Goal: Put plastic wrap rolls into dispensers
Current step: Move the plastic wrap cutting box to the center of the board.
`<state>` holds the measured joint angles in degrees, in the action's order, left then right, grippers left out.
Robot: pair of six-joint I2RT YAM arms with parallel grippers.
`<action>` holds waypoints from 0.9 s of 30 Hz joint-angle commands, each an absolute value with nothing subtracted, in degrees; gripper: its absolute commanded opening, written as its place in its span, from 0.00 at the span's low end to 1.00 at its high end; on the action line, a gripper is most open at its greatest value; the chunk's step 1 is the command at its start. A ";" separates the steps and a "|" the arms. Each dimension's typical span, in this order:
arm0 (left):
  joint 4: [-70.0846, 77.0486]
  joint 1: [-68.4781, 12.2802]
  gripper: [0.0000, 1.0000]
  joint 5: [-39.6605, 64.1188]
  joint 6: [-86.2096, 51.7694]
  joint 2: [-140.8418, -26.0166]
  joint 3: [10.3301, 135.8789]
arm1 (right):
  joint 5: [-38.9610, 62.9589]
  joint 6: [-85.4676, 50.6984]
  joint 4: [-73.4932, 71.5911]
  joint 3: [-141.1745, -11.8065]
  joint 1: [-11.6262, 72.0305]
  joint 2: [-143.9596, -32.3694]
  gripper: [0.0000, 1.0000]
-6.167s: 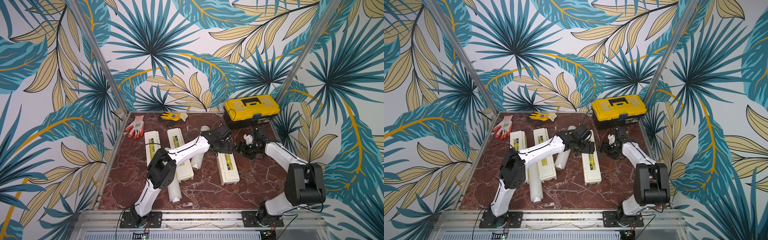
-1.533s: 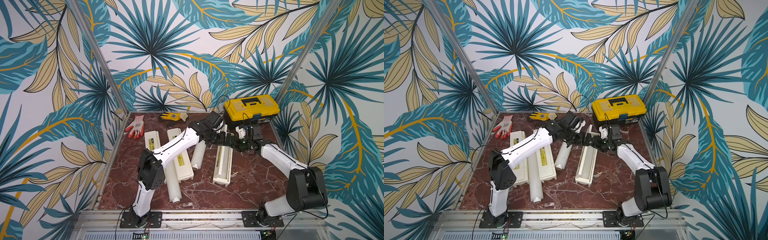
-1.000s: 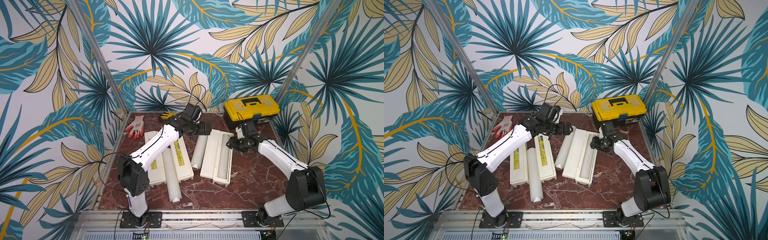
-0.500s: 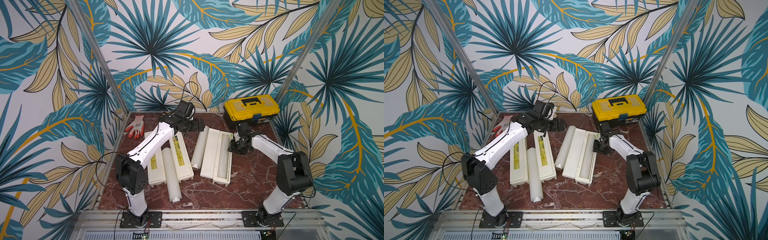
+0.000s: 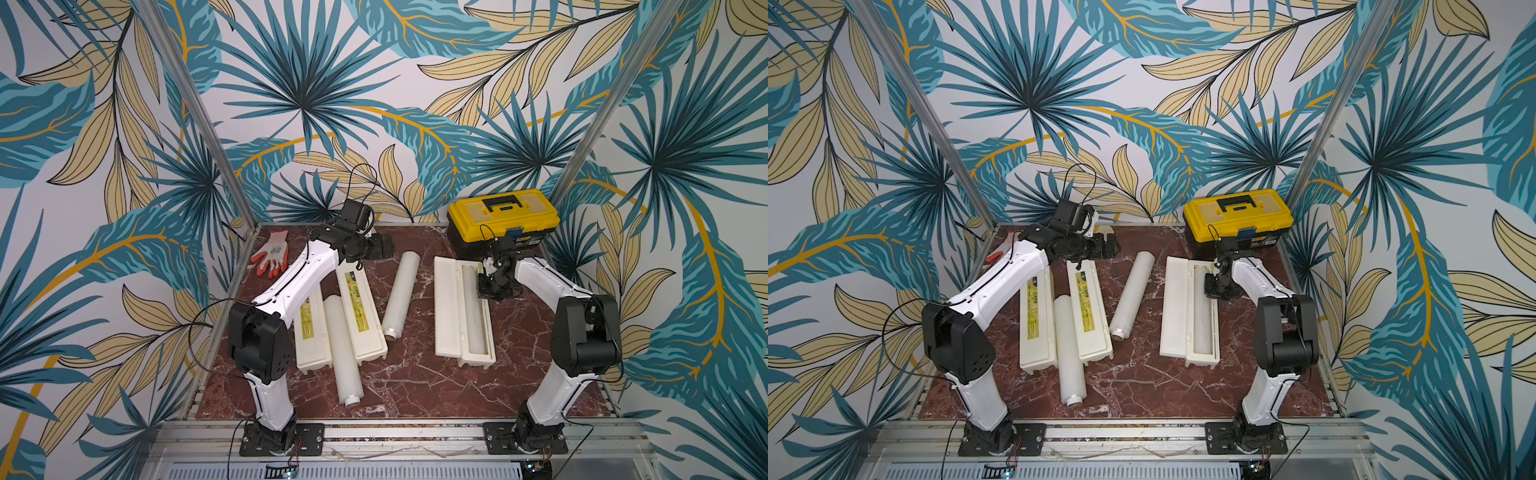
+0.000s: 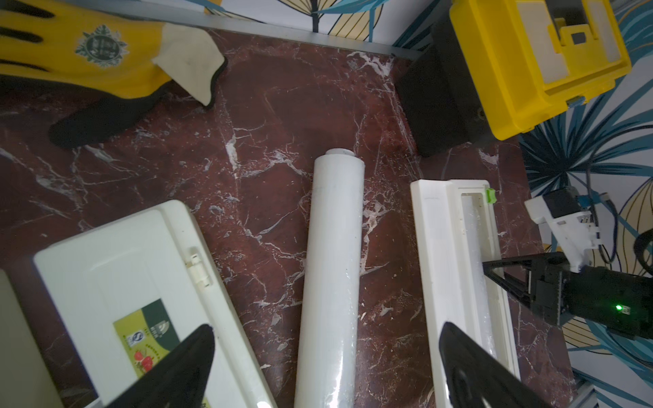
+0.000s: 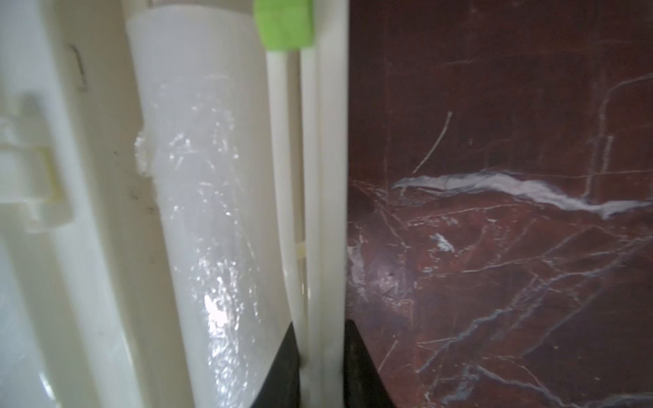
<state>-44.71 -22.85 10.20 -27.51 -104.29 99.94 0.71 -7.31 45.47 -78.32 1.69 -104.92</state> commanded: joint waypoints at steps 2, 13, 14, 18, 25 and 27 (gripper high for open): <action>-44.29 -20.68 1.00 9.84 -29.68 -105.64 96.69 | -5.54 -1.31 50.54 -81.08 -1.53 -109.05 0.20; -44.34 -15.87 1.00 9.58 -31.99 -104.21 92.15 | -10.25 6.92 52.38 -89.02 -7.33 -117.08 0.23; -44.30 -15.46 1.00 9.64 -31.99 -103.92 91.86 | -10.16 7.79 52.41 -89.42 -7.47 -117.07 0.25; -44.30 -14.18 1.00 9.85 -31.47 -103.62 91.58 | -6.18 7.77 52.16 -90.13 -7.51 -115.89 0.35; -44.38 -11.38 1.00 8.85 -30.67 -103.15 91.58 | -1.95 0.55 55.24 -90.46 -6.92 -104.53 0.75; -44.32 -10.37 1.00 7.62 -30.94 -102.83 91.54 | -2.57 -2.17 55.93 -89.53 -5.07 -99.42 0.80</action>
<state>-44.75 -11.99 9.45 -31.38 -105.08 92.62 -4.51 2.59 53.19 -89.76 -7.09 -108.68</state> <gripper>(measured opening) 0.997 0.789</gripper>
